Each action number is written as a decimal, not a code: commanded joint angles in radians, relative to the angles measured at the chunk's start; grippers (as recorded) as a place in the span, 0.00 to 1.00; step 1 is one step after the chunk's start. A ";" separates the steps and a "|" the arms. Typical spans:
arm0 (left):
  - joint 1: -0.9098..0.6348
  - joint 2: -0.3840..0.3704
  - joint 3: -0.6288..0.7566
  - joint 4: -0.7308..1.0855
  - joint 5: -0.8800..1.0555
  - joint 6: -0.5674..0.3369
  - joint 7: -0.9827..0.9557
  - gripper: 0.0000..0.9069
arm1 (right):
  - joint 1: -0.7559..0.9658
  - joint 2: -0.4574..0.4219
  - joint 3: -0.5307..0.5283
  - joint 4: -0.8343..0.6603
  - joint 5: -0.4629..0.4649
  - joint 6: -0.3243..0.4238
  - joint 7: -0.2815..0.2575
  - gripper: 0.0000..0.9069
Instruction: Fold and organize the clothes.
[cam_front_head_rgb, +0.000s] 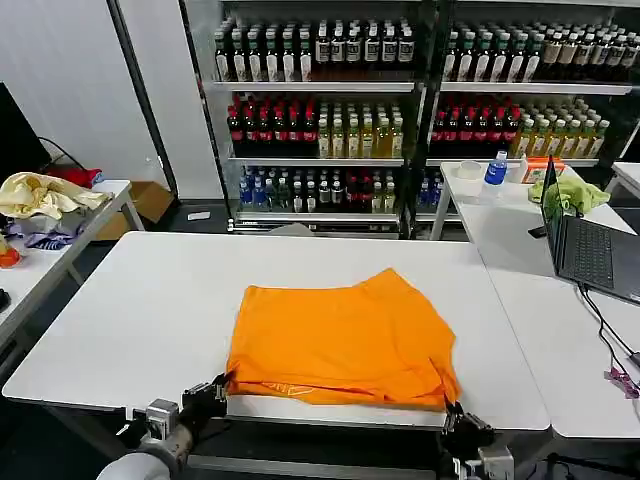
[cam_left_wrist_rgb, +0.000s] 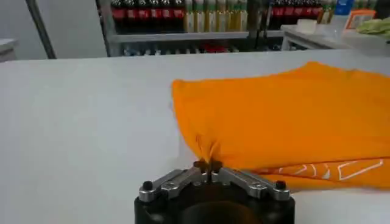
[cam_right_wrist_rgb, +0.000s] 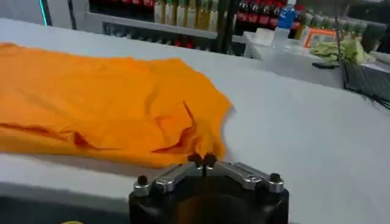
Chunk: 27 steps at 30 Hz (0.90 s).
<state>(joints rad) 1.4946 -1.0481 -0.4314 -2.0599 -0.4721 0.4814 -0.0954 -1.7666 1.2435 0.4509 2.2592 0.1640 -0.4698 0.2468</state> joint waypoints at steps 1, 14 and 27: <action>0.073 0.004 -0.016 -0.077 0.004 0.002 -0.001 1.00 | -0.094 0.003 0.006 0.073 -0.044 0.003 0.002 1.00; 0.001 0.064 -0.082 -0.133 -0.080 -0.001 -0.048 1.00 | 0.050 -0.050 0.126 0.108 0.032 0.059 0.005 1.00; -0.511 0.090 0.189 0.231 -0.181 0.035 -0.129 1.00 | 0.640 -0.089 -0.117 -0.285 0.193 -0.108 0.082 1.00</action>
<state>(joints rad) 1.3441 -0.9771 -0.4261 -2.0664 -0.5809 0.5011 -0.1730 -1.4696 1.1730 0.4530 2.1963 0.2663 -0.5018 0.2952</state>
